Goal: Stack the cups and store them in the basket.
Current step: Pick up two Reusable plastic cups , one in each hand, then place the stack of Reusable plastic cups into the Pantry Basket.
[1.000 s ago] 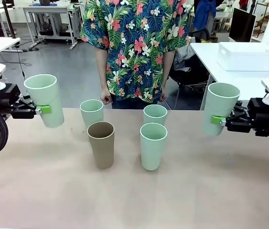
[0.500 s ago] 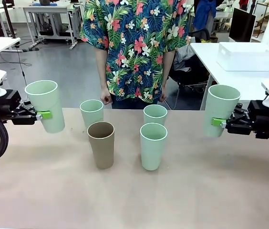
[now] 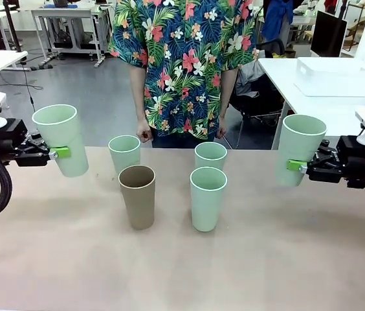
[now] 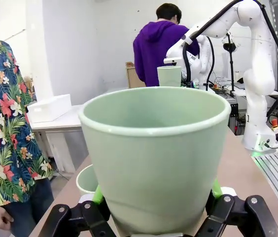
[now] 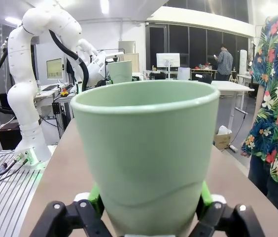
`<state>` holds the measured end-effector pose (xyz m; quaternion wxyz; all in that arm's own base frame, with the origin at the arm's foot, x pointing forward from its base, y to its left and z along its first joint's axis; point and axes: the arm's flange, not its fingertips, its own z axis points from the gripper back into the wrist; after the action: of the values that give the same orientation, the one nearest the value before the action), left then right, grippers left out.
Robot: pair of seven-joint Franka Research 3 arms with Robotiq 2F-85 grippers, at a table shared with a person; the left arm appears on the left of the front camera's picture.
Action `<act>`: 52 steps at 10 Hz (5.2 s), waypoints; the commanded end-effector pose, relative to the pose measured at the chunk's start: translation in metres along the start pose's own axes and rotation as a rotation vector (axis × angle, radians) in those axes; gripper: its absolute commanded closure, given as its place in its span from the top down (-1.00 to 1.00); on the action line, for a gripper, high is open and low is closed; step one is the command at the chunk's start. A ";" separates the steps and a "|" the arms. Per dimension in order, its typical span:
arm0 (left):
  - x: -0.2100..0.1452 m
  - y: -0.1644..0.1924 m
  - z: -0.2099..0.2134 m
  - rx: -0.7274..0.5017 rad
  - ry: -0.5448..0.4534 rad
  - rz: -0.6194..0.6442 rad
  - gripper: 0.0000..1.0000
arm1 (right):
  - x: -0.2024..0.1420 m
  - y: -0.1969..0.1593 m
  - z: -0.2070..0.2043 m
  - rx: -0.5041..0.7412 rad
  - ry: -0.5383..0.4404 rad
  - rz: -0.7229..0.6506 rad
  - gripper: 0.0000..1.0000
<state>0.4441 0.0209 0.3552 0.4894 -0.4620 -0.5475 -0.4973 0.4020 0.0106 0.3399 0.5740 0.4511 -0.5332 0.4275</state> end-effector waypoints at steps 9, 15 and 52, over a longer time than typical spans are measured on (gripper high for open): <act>0.003 0.000 0.000 0.000 0.000 -0.005 0.73 | 0.000 0.000 0.000 0.000 0.000 0.000 0.70; 0.003 0.000 0.000 0.000 0.000 -0.005 0.73 | 0.000 0.000 0.000 0.000 0.000 0.000 0.70; 0.003 0.000 0.000 0.000 0.000 -0.005 0.73 | 0.000 0.000 0.000 0.000 0.000 0.000 0.70</act>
<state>0.4442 0.0198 0.3552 0.4901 -0.4626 -0.5449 -0.4988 0.3997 0.0114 0.3377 0.5753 0.4530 -0.5314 0.4259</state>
